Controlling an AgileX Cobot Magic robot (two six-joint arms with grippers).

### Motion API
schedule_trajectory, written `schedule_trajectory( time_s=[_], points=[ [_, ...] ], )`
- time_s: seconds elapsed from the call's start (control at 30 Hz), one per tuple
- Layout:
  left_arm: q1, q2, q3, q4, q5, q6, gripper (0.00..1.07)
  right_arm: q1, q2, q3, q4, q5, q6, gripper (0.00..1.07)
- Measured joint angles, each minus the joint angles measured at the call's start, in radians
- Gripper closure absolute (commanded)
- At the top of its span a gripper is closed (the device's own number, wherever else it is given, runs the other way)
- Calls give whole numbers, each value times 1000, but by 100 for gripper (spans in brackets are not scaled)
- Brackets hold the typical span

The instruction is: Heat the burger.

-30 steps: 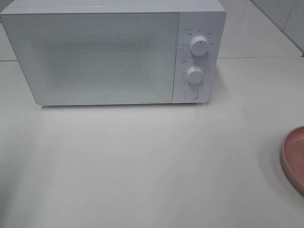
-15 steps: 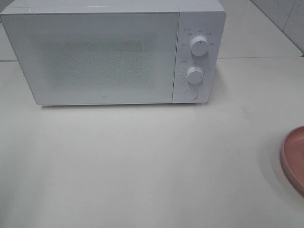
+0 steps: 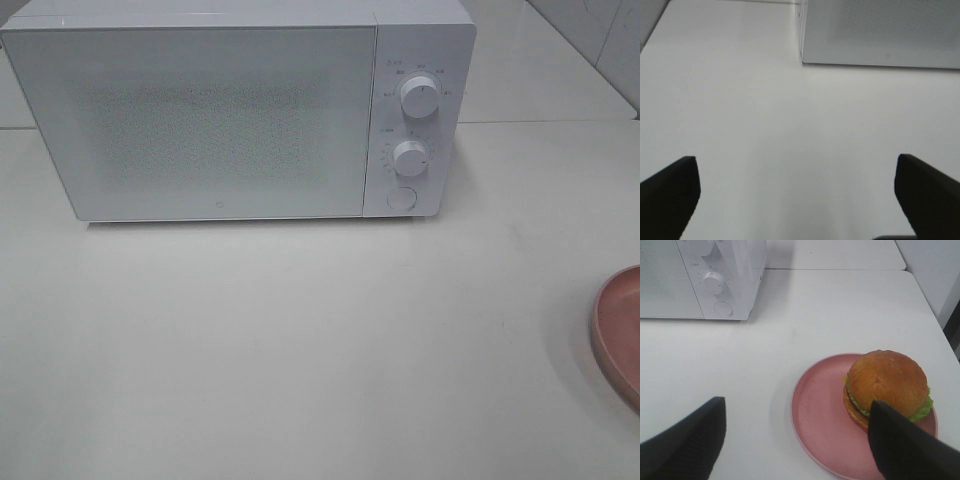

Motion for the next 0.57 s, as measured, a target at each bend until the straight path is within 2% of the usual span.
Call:
schedule_trajectory(
  time_s=[0.1, 0.57],
  points=[
    [14, -53, 0, -2, 0, 0, 9, 0, 0, 0, 0, 0, 0, 31],
    [15, -61, 0, -12, 0, 0, 9, 0, 0, 0, 0, 0, 1, 31]
  ],
)
